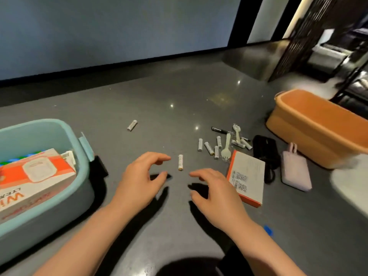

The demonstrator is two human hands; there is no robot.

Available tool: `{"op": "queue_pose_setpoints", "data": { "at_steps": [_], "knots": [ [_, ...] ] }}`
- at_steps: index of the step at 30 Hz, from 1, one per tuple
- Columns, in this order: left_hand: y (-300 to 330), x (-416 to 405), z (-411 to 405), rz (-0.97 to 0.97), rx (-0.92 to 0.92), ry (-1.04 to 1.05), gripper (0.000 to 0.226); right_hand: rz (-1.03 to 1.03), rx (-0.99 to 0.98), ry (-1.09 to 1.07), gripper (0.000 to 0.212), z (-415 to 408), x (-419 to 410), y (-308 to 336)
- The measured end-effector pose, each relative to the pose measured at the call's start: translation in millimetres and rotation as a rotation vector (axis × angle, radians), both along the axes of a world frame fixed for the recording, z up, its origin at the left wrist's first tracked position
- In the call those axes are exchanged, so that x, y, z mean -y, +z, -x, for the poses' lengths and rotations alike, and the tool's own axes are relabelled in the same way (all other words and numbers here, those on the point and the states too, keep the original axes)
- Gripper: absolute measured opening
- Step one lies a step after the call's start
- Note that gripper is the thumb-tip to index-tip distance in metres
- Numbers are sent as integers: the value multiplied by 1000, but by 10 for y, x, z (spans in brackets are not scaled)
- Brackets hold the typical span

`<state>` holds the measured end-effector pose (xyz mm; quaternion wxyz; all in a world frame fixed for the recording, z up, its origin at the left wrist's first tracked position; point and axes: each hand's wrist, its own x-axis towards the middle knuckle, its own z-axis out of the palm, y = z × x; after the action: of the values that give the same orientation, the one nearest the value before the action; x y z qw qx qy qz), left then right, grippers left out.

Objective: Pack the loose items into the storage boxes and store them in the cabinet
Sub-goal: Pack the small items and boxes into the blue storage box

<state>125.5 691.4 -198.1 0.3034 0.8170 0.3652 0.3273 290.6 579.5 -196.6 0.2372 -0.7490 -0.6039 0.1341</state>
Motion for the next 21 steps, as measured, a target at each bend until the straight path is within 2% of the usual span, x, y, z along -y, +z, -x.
{"op": "queue_pose_setpoints", "data": {
  "at_steps": [4, 7, 11, 15, 19, 21],
  "knots": [
    [-288, -290, -359, 80, -245, -140, 56, 26, 37, -81, 40, -477, -112, -75],
    [-374, -480, -591, 88, -383, -186, 75, 84, 120, -37, 45, -819, -408, -54],
    [-459, -619, -765, 47, -485, -196, 74, 208, 232, 101, 55, -1218, -837, 9],
    [-523, -714, -823, 24, -478, -191, 62, 229, 243, 166, 59, -1450, -1110, -51],
    [-449, -836, -1011, 54, -294, -139, 59, 247, 207, 216, 67, -1555, -1259, -163],
    [-384, -926, -1183, 64, -267, -151, 62, 254, 203, 228, 69, -1589, -1309, -208]
  ]
}}
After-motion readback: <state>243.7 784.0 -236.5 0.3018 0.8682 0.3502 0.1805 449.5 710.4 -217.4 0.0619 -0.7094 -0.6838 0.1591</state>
